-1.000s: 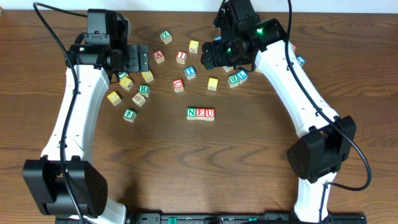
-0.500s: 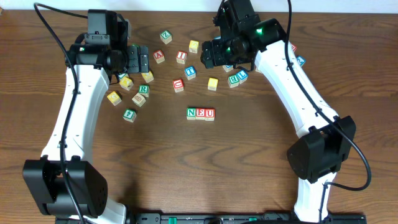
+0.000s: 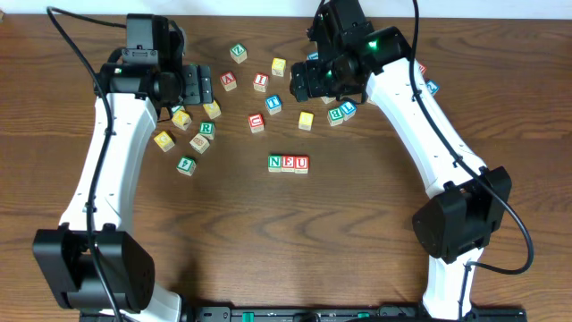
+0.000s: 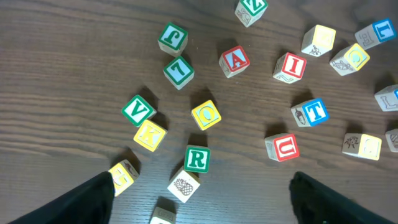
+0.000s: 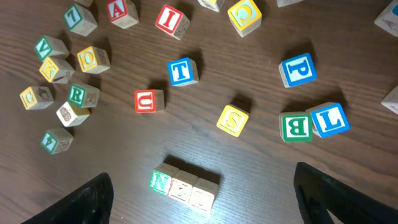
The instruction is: Spell out NEURIPS
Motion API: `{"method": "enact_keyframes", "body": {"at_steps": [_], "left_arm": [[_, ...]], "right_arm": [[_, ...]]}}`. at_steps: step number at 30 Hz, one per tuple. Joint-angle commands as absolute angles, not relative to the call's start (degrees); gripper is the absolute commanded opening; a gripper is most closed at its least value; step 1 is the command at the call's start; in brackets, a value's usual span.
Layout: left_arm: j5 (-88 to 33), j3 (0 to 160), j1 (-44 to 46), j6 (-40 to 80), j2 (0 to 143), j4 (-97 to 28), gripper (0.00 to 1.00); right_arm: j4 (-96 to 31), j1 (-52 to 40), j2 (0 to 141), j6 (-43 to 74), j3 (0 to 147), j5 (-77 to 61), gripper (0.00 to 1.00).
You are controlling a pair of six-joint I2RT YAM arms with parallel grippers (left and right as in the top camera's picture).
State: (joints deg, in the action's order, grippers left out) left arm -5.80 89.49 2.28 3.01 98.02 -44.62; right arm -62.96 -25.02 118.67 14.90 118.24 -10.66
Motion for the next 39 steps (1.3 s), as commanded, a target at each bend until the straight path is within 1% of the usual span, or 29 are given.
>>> {"method": "enact_keyframes", "body": {"at_steps": [1,5,6,15,20,21,25,39], "left_arm": [[-5.28,88.71,2.98,7.7,101.12,-45.17,0.82],[-4.78,88.71,2.9,10.57,104.47,-45.17,0.82],[-2.96,88.73,2.92,11.79,106.04,-45.19,0.82],[-2.31,88.71,2.92,11.73,112.36,-44.73,0.82],[-2.31,88.71,2.92,11.68,114.48,-43.83,0.8],[-2.31,88.71,2.94,11.68,114.93,-43.64,0.78],[-2.37,88.71,2.98,11.7,117.16,-43.48,0.74],[-2.26,87.61,4.69,8.69,118.74,-43.42,0.73]], "right_arm": [[-63.72,-25.32,119.17,15.4,119.24,-8.25,0.88],[-64.88,-24.36,119.17,15.42,119.24,-7.42,0.89],[-65.54,-23.64,119.17,15.4,119.24,-7.38,0.89],[-68.03,-19.07,119.17,15.38,119.24,-7.42,0.9],[-68.38,-18.79,119.17,15.35,119.24,-7.4,0.91],[-68.38,-18.79,119.17,15.35,119.24,-7.4,0.91],[-68.4,-18.9,119.17,15.38,119.24,-7.4,0.91],[-68.51,-18.83,119.17,15.38,119.24,-6.98,0.92]]}}
